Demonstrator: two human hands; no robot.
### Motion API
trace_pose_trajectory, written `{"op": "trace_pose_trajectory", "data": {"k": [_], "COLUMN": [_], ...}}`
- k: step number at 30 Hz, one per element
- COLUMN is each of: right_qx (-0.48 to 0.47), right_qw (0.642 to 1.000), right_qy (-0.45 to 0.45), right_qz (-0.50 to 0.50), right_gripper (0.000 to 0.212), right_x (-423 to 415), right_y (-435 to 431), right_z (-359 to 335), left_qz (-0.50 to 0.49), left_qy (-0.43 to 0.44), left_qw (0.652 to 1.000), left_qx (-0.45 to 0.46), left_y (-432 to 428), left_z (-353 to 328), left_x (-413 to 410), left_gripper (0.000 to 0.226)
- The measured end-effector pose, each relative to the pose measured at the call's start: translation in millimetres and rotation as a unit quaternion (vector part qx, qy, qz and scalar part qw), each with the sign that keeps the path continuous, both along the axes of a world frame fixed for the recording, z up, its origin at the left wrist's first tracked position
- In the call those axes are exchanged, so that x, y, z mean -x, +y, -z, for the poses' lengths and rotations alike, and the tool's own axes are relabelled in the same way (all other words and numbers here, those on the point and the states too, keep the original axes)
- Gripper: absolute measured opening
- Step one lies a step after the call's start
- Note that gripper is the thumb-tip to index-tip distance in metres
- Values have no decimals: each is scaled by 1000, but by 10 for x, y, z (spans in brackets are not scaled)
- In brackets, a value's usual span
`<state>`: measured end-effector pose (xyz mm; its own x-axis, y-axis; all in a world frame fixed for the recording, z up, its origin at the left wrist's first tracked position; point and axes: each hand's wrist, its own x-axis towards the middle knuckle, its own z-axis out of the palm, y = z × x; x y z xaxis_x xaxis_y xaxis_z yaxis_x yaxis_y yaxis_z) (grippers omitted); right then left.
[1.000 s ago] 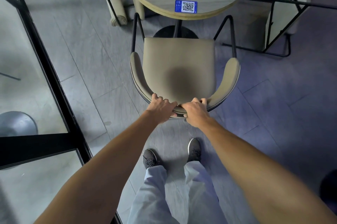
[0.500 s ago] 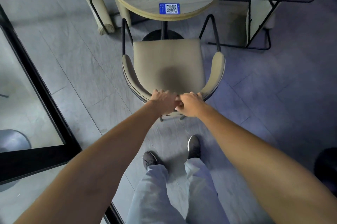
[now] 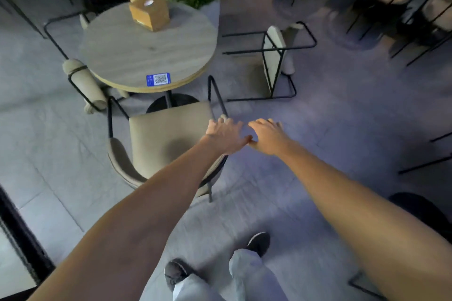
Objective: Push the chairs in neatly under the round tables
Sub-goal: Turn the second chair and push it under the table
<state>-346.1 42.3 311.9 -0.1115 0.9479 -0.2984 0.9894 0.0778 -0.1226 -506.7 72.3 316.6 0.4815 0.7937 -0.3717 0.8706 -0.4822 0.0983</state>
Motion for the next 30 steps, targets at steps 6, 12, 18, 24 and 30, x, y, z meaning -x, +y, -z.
{"op": "trace_pose_trajectory", "data": {"k": [6, 12, 18, 24, 30], "right_qx": [-12, -36, -24, 2, 16], "right_qw": [999, 996, 991, 988, 989], "right_qy": [-17, -10, -3, -9, -14], "right_qz": [42, 82, 131, 154, 145], "right_gripper": [62, 60, 64, 65, 68], "right_x": [-1414, -2639, -3522, -4518, -5550], "right_y": [328, 603, 903, 1667, 2826], "right_z": [-348, -569, -458, -236, -263], "left_qz": [39, 80, 103, 114, 123], "left_qy": [8, -3, 19, 21, 32], "left_qw": [998, 994, 991, 991, 991], "left_qx": [-38, -77, -78, -64, -40], "left_y": [475, 819, 1269, 2087, 3218], "left_z": [-397, -625, -568, -352, -243], "left_x": [-1374, -2564, -3575, -4674, -5739], "left_gripper": [74, 73, 70, 61, 52]}}
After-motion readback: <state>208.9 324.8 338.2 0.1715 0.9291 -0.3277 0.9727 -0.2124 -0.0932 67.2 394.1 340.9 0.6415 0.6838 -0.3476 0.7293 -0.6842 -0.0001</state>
